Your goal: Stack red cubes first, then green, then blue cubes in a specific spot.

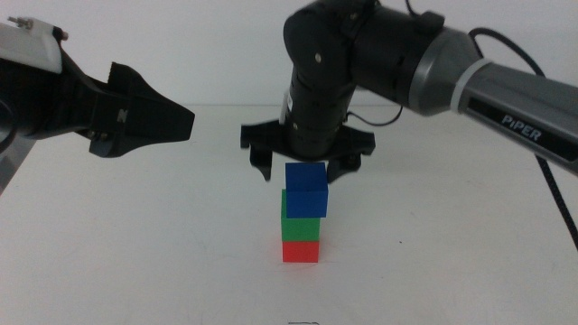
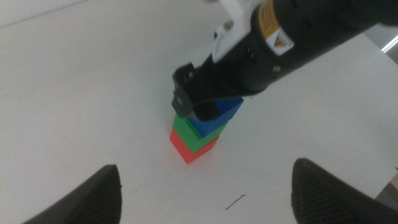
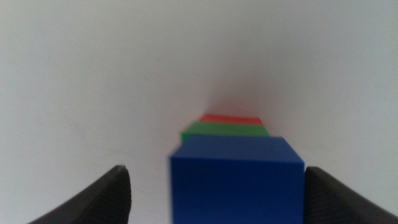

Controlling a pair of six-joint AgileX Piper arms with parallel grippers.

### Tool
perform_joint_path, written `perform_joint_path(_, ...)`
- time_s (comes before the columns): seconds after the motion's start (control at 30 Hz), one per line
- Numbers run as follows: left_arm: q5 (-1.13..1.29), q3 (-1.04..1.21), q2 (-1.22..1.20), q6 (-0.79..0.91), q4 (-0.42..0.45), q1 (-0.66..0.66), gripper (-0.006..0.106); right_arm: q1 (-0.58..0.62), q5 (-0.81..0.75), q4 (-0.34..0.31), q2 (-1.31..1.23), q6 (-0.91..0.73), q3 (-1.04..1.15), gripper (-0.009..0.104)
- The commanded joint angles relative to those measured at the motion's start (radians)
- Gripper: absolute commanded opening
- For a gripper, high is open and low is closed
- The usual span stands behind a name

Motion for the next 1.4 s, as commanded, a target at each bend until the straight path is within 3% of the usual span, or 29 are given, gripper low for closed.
perform_joint_path(0.0,-0.05,-0.025,-0.015,0.0,-0.052,0.0,0.094,0.001,0.023,-0.031,-0.086,-0.007,-0.068,0.072)
perform_joint_path(0.17,-0.05,-0.025,-0.015,0.0,-0.052,0.0,0.094,-0.009,0.064,-0.083,-0.117,-0.024,-0.127,0.072)
perform_joint_path(0.47,-0.05,-0.025,-0.015,0.0,-0.052,0.0,0.094,-0.124,0.046,-0.097,-0.295,-0.107,-0.106,0.072)
perform_joint_path(0.67,-0.05,-0.025,-0.015,0.0,-0.052,0.0,0.094,-0.288,-0.115,-0.117,-0.547,-0.267,0.105,0.072)
perform_joint_path(0.87,-0.05,-0.025,-0.015,0.0,-0.052,0.0,0.094,-0.531,-0.397,-0.076,-0.877,-0.447,0.477,0.072)
perform_joint_path(1.03,-0.05,-0.025,-0.015,0.0,-0.052,0.0,0.094,-0.681,-0.65,0.047,-1.117,-0.622,0.75,0.071)
perform_joint_path(1.13,-0.05,-0.025,-0.015,0.0,-0.052,0.0,0.094,-0.711,-0.701,0.119,-1.178,-0.685,0.833,0.071)
perform_joint_path(1.37,-0.05,-0.025,-0.015,0.0,-0.052,0.0,0.094,-0.707,-0.699,0.117,-1.181,-0.696,0.846,0.071)
